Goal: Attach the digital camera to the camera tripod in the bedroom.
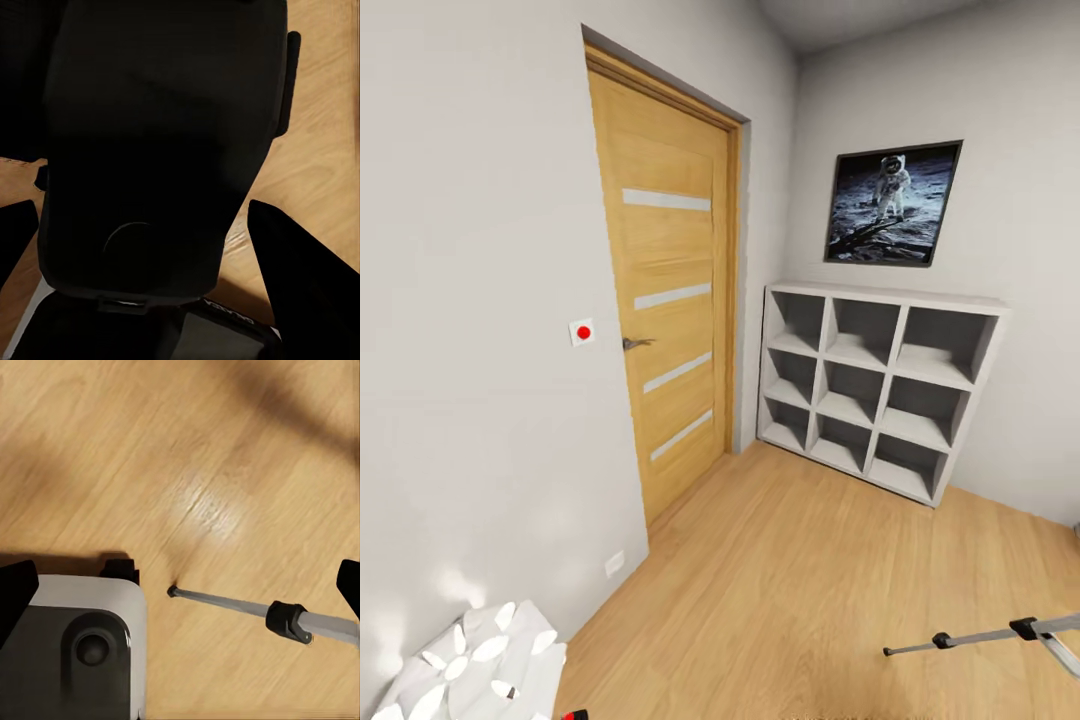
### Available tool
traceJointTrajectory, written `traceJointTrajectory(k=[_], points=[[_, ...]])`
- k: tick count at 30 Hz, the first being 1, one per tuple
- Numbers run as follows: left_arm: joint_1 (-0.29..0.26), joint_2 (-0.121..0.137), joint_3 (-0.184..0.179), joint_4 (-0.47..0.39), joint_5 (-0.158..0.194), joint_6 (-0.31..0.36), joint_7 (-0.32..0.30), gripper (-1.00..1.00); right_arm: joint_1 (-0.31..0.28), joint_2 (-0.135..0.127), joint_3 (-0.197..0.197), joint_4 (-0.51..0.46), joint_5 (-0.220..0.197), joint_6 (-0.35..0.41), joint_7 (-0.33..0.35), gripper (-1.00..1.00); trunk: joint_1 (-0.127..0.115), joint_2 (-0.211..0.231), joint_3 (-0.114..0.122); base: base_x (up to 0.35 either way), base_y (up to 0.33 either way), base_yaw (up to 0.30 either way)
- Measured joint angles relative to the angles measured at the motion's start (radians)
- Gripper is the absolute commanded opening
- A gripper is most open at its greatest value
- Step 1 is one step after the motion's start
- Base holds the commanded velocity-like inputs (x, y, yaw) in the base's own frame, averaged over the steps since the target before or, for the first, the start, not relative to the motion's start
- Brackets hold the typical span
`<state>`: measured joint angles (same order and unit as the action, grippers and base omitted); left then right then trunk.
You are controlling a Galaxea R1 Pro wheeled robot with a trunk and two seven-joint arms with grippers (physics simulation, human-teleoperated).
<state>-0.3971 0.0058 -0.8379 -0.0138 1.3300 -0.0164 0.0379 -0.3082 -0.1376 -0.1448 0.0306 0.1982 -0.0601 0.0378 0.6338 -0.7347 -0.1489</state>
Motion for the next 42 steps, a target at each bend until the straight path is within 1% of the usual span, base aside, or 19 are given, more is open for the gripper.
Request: traceJointTrajectory(k=[20, 34, 42], points=[[0.0, -0.001, 0.002, 0.0, -0.005, 0.0, 0.001, -1.0, 0.0, -0.001, 0.0, 0.0, -0.001, -0.001, 0.0, 1.0, 0.0, 0.0, 0.0, 0.0, 0.016, -0.292], [0.0, -0.002, 0.002, -0.001, -0.005, 0.004, 0.0, -1.0, 0.0, -0.002, 0.0, 0.0, -0.002, -0.002, 0.0, 1.0, 0.0, 0.0, 0.0, 0.001, 0.278, -0.292], [0.0, 0.0, 0.002, 0.0, -0.005, 0.003, 0.001, -1.0, 0.0, -0.002, 0.0, 0.0, -0.002, -0.002, 0.0, 1.0, 0.0, 0.0, 0.0, 0.069, 0.299, -0.292]])
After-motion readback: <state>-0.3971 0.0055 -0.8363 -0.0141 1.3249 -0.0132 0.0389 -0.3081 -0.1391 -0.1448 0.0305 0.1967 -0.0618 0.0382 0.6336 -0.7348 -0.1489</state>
